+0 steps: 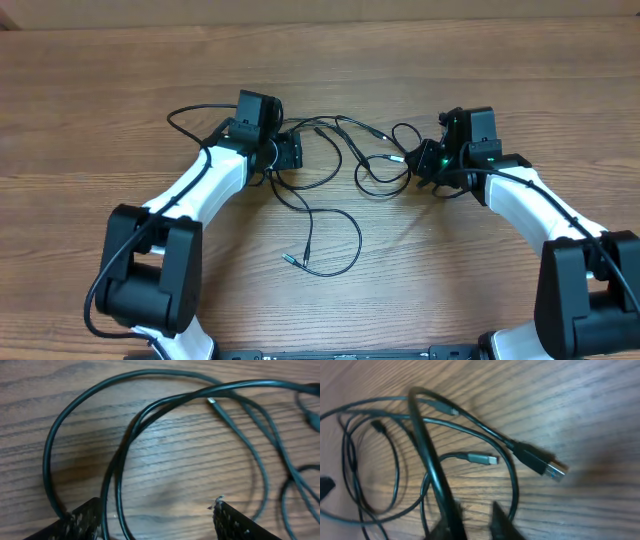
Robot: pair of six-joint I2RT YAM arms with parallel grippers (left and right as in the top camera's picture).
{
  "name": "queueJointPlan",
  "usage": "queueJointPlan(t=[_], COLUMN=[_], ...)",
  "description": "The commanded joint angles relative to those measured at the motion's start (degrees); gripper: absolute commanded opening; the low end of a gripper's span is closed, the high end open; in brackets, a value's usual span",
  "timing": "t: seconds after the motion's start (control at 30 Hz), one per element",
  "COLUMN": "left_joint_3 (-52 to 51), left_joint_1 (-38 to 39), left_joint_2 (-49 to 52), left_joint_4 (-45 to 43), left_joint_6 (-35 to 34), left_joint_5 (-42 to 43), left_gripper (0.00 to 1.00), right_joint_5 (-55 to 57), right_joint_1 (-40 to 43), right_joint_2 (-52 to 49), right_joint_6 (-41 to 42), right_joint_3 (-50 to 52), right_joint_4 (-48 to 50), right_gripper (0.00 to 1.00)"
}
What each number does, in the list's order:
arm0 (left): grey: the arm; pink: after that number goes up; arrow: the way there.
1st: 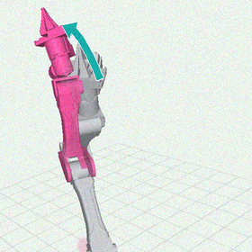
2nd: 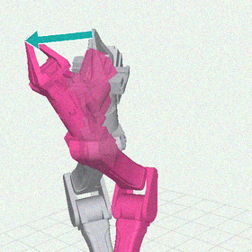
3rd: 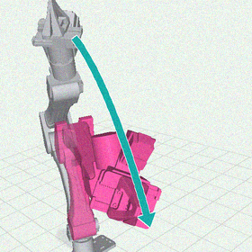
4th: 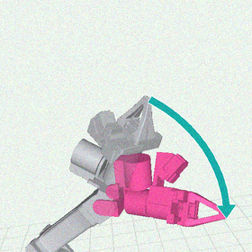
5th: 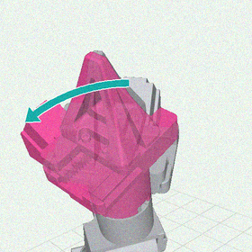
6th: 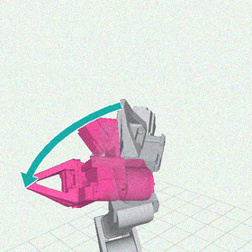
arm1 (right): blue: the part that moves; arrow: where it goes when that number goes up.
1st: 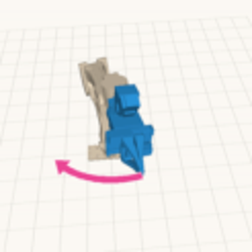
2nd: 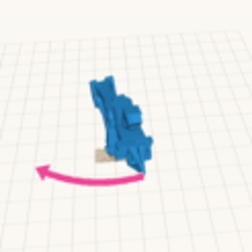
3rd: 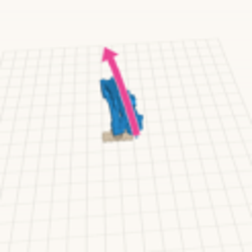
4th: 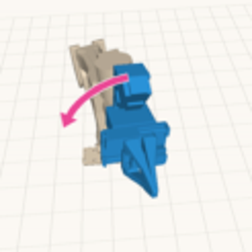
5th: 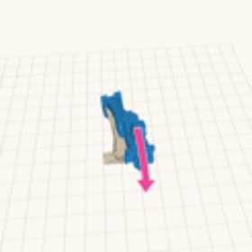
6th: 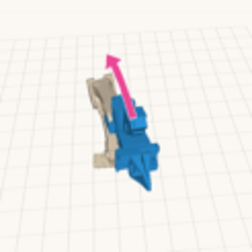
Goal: Untangle cables
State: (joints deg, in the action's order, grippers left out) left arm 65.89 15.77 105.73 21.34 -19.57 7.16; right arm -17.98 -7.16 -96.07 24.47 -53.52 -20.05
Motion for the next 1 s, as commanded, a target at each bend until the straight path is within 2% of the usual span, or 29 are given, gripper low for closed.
queueJointPlan(t=[0.0, 0.1, 0.2, 0.37, 0.5, 0.53, 0.57, 0.6, 0.83, 0.97], left_joint_3=[-0.17, -0.17, -0.17, -0.17, -0.17, -0.17, -0.17, -0.17, -0.17, -0.17], left_joint_1=[0.55, 0.55, 0.57, 0.55, 0.52, 0.52, 0.52, 0.50, 0.33, 0.17], left_joint_2=[2.01, 3.45, 5.05, 7.10, 7.10, 7.10, 7.10, 7.10, 7.10, 7.10], left_joint_4=[-0.04, 0.83, 1.14, 1.88, 3.52, 4.72, 5.40, 6.03, 11.23, 13.81], left_joint_6=[0.07, 0.07, 0.04, 0.07, 0.31, 0.28, 0.28, 0.28, 0.26, -0.28], left_joint_5=[-3.15, -3.13, -3.06, -3.13, -3.39, -4.50, -5.42, -6.25, -12.31, -15.21], left_gripper=[0.72, 0.73, 0.70, 0.56, 0.34, 0.18, 0.08, 0.04, 0.04, 0.04], right_joint_5=[2.73, 8.00, 10.43, 13.57, 28.87, 36.59, 39.04, 41.42, 54.97, 61.40], right_joint_1=[0.09, 0.09, 0.09, 0.17, 0.31, 0.55, 0.70, 0.85, 2.01, 4.92], right_joint_2=[-1.38, -1.57, -1.57, -1.09, 0.48, 1.53, 1.95, 2.40, 3.52, 3.61], right_joint_6=[3.10, 7.08, 8.81, 8.50, 8.48, 8.50, 8.44, 7.80, 5.49, 5.51], right_joint_3=[-1.09, -1.09, -1.09, -2.27, -7.76, -12.81, -15.26, -18.38, -38.88, -46.51], right_joint_4=[-2.03, -4.85, -6.82, -12.92, -24.39, -31.47, -34.23, -37.44, -53.27, -57.13], right_gripper=[0.09, 0.08, 0.04, 0.04, 0.04, 0.04, 0.04, 0.04, 0.04, 0.04])
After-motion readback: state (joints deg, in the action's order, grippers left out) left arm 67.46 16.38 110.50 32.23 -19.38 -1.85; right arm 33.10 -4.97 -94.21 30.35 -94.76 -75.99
